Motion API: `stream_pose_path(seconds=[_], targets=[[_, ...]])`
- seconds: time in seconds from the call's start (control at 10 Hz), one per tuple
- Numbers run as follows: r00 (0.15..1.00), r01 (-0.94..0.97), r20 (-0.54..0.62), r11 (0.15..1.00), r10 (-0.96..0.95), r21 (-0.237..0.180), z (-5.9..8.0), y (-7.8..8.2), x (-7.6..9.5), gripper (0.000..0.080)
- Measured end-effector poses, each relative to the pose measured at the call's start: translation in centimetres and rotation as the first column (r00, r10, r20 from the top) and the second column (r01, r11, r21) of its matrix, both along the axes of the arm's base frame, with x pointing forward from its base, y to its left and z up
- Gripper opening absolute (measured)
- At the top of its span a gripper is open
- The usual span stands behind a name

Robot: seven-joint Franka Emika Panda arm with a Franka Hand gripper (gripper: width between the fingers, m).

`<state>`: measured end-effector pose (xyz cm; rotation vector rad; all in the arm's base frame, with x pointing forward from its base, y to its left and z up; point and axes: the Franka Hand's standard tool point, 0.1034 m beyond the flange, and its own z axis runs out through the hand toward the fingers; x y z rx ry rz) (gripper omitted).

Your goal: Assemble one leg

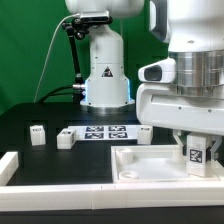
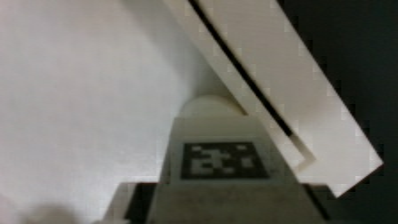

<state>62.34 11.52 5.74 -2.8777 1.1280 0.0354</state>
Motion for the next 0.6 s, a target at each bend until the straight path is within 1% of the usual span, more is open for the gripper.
stream_pose_path(seconds=[0.1,0.2,0.4,0.6], targets=[[0.979,0.206,-0.004,0.978,-0.206,0.014,-0.16,0.14,-0.09,0.0266],[0.938,0.346,-0.001,0.938,-0.346,0.018,-0.21,0.16,-0.07,0.0268],[0.845,0.536,-0.006,0.844,-0.535,0.017,-0.19,0.19,-0.11,0.0268],[0.709,0.706,-0.023,0.708,-0.705,0.014,-0.18,0.16,-0.15,0.0268]])
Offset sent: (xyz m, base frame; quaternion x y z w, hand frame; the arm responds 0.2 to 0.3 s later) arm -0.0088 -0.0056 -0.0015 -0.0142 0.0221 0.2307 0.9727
